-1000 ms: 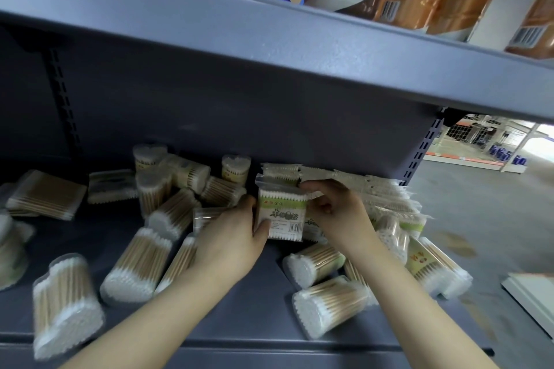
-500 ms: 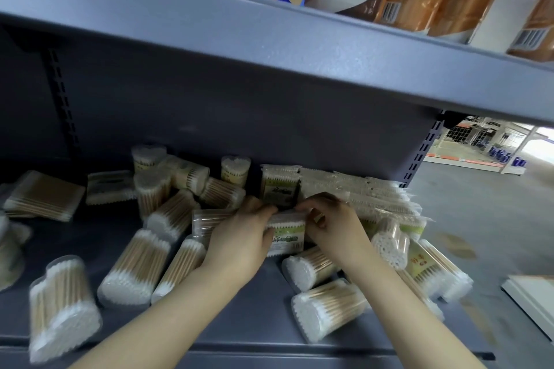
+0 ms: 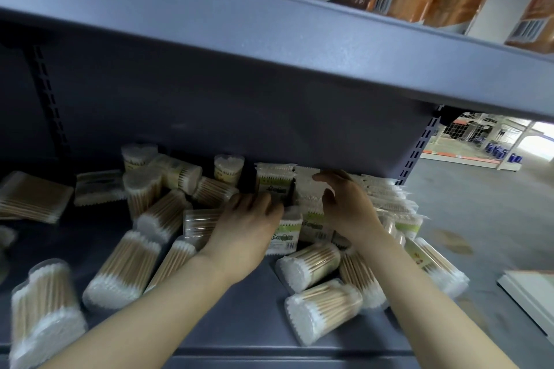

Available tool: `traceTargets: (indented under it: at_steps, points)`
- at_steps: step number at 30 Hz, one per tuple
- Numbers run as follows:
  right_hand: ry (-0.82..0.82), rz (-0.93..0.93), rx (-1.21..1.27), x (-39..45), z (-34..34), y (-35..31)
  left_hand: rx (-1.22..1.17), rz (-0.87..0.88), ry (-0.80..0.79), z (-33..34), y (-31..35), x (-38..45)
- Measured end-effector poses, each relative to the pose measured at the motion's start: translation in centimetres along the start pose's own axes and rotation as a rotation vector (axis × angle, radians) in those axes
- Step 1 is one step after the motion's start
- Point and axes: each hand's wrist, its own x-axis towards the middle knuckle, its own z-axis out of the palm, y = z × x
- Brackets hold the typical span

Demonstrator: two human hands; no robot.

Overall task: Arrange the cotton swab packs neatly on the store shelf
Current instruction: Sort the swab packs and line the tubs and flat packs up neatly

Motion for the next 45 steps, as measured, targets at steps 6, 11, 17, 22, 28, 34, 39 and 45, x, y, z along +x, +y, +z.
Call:
traceTargets:
  at_steps: [6, 11, 17, 22, 28, 34, 39, 45]
  points:
    - [-0.179, 0.033, -0.086, 1.9, 1.0, 0.3, 0.008, 0.01, -0.032, 0.8, -0.5, 0.1]
    - [-0.247, 0.049, -0.129, 2.4, 2.2, 0.7, 0.036, -0.007, -0.054, 1.3, -1.1, 0.4]
    - [-0.343, 0.057, -0.22, 2.3, 2.7, 0.9, 0.05, 0.008, -0.027, 1.9, -1.9, 0.5]
    - [-0.364, 0.069, -0.211, 2.5, 2.9, 0.9, 0.092, -0.023, -0.008, 2.4, -2.1, 1.3]
    - [-0.367, 0.057, -0.192, 2.4, 3.1, 0.9, 0.142, -0.085, -0.013, 2.5, -1.8, 2.3]
    - [-0.381, 0.052, -0.19, 2.5, 3.2, 1.1, 0.108, -0.091, -0.029, 3.4, -2.3, 3.3]
    - [-0.403, 0.043, -0.196, 2.6, 3.2, 1.4, 0.091, -0.126, -0.016, 4.2, -2.4, 4.0]
    - [-0.411, 0.049, -0.207, 2.9, 3.4, 1.4, 0.133, -0.163, -0.09, 4.6, -2.1, 4.6]
